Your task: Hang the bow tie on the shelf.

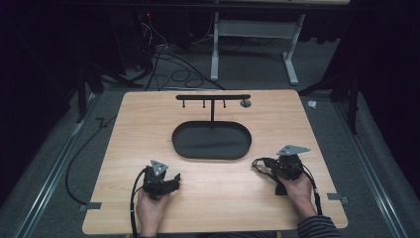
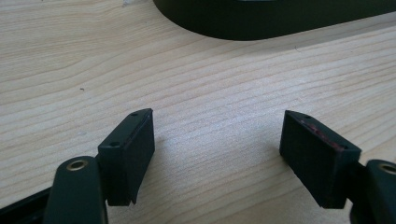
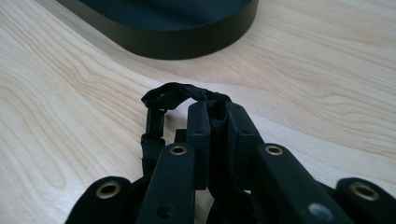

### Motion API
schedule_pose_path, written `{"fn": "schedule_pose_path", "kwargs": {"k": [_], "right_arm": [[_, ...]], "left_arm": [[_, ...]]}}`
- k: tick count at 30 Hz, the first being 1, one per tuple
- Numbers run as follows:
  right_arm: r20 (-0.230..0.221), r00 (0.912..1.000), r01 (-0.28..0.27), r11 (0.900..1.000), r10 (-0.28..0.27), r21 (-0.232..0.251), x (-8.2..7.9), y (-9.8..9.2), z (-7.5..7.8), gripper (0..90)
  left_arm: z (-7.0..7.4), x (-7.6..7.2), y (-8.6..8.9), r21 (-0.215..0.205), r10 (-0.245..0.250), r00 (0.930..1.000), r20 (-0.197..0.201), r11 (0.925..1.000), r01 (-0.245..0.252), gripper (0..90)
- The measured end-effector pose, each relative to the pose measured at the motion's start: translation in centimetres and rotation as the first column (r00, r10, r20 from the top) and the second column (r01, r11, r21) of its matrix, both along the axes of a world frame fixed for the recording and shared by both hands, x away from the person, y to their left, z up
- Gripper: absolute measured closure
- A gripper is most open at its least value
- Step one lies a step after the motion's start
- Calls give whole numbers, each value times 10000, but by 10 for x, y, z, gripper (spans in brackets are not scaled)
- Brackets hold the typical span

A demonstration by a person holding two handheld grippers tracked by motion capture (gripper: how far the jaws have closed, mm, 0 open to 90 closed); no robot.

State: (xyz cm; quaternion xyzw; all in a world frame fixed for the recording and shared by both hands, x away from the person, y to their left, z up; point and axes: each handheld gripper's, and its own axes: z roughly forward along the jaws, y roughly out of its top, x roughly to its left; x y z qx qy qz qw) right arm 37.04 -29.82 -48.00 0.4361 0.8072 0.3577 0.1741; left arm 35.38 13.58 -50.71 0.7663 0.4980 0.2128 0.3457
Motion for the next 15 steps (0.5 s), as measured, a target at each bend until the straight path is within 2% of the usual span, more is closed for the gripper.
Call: {"fn": "schedule_pose_path", "kwargs": {"k": [8,15], "right_arm": [[537,9982,247,9990,-267,362,-8,-2,16,834],[877,9960,125,9993,-156,363,-10,0,30,833]], "left_arm": [[0,0,0,16,-9,10000,-14,10000,9,268],[0,0,0,12,-7,10000,-16,10000,7,268]]}}
